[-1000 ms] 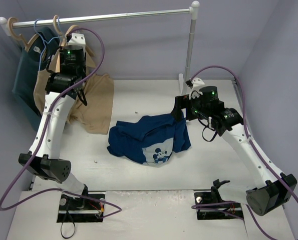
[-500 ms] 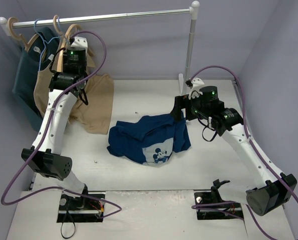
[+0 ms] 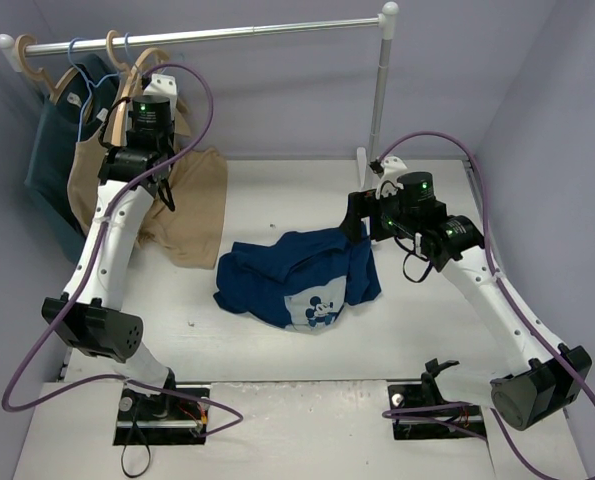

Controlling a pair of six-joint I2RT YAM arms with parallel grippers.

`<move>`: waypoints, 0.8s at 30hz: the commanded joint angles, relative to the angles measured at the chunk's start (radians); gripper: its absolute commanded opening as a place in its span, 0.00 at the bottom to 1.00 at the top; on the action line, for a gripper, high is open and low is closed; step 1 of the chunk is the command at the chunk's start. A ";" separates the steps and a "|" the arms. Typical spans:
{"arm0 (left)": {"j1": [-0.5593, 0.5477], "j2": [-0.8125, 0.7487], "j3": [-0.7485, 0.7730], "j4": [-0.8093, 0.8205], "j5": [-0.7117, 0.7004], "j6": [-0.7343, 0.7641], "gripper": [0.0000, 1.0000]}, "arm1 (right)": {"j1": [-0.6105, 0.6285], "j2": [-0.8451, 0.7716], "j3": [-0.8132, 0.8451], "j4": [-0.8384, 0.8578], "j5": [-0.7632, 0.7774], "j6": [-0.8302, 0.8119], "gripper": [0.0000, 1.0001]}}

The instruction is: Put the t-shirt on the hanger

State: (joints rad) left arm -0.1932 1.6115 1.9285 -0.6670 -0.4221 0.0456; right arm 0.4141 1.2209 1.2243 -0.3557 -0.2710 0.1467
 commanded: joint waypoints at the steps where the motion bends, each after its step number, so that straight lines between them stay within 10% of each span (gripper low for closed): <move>1: 0.008 -0.070 0.004 0.081 0.008 0.020 0.00 | 0.009 0.008 0.015 0.064 -0.016 -0.013 0.82; 24: -0.014 -0.209 -0.009 0.084 0.117 -0.053 0.00 | 0.009 0.005 0.037 0.044 -0.023 -0.002 0.82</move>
State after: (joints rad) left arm -0.1974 1.4796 1.9308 -0.6449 -0.3527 0.0315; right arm 0.4141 1.2327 1.2247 -0.3565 -0.2787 0.1452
